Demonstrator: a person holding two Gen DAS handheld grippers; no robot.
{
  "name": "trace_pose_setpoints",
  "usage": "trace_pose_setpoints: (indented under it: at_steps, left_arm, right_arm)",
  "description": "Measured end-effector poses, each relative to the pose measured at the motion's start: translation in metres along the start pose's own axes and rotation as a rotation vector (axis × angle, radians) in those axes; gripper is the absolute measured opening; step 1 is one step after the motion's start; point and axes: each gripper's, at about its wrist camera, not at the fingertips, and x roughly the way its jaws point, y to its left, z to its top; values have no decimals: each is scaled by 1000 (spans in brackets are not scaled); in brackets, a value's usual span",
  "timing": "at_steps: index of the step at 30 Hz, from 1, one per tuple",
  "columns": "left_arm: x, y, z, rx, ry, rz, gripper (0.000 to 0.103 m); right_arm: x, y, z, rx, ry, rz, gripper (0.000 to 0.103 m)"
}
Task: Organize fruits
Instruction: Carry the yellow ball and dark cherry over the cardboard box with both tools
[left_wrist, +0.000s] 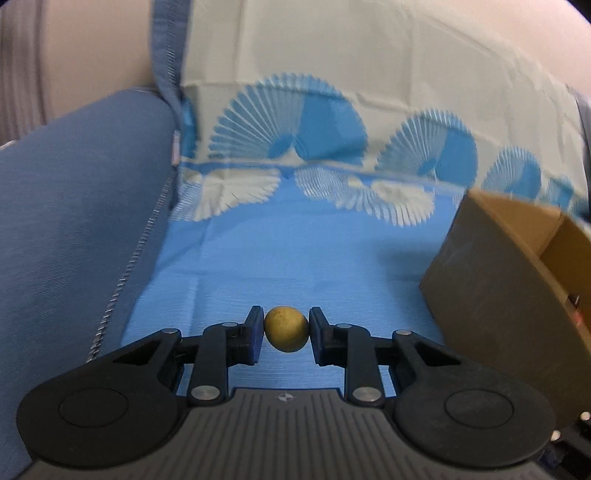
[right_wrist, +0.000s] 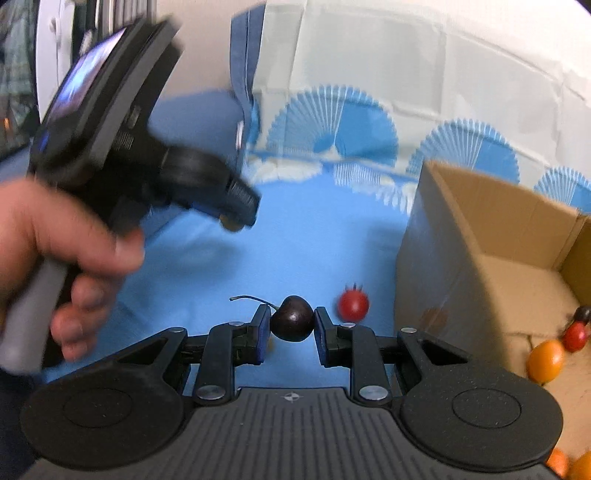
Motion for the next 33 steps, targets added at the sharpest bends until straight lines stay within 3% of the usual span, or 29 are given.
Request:
trace_pose_setpoints:
  at_steps: [7, 13, 21, 25, 29, 33]
  left_arm:
    - [-55, -8, 5, -95, -107, -25, 29]
    - [-92, -37, 7, -53, -166, -78, 29]
    - [-134, -73, 7, 44, -255, -136, 29]
    - [-141, -90, 4, 61, -260, -164, 29]
    - [-141, -110, -2, 113, -259, -179, 29]
    - [-137, -126, -8, 161, -257, -193, 29]
  right_arm:
    - [-56, -17, 20, 57, -90, 23, 26]
    - [-98, -41, 33, 67, -170, 16, 26]
    - [-142, -116, 49, 63, -251, -40, 26]
    - [-143, -151, 45, 22, -255, -114, 26]
    - [-141, -181, 36, 136, -251, -152, 26]
    - [-135, -191, 32, 162, -254, -169, 26]
